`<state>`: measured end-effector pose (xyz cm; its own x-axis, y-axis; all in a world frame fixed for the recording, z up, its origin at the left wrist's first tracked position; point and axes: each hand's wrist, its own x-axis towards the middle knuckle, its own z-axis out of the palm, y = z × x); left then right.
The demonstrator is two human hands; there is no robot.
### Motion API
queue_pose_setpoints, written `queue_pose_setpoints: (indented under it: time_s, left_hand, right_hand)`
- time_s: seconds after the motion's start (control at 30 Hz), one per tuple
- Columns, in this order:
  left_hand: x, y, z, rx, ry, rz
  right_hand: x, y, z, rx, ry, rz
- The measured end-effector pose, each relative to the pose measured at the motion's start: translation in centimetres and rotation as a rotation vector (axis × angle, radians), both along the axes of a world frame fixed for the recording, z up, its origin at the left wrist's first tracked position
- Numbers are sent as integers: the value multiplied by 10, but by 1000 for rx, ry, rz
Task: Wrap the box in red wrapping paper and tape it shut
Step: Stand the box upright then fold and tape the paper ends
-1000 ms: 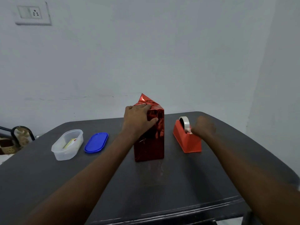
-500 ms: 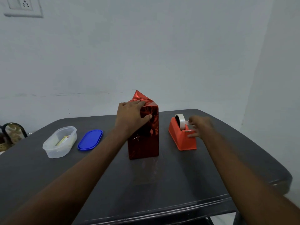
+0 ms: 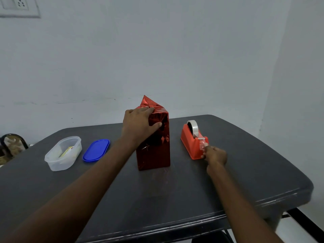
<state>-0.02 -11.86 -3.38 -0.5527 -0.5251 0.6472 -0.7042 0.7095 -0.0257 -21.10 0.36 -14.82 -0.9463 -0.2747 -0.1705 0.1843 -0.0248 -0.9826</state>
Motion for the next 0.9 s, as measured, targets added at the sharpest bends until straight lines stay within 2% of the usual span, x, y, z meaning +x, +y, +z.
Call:
queue_pose_setpoints:
  time_s: [0.13, 0.27, 0.37, 0.5, 0.67, 0.77, 0.9]
  left_hand:
    - [0, 0, 0, 4, 0, 2]
    - [1, -1, 0, -13, 4, 4]
    - [1, 1, -1, -7, 2, -2]
    - [2, 3, -1, -6, 7, 5]
    - [1, 5, -2, -7, 16, -2]
    - [1, 1, -3, -9, 36, -12]
    - [0, 0, -5, -15, 52, -17]
  right_hand:
    - [6, -4, 1, -116, -131, -21]
    - [17, -9, 3, -170, -168, 7]
    - [21, -11, 26, -188, -41, 5]
    - [38, -16, 92, -271, 209, 276]
    - [53, -36, 163, -46, 638, 578]
    - [56, -59, 179, 201, 727, 659]
    - [55, -78, 184, 385, 832, 653]
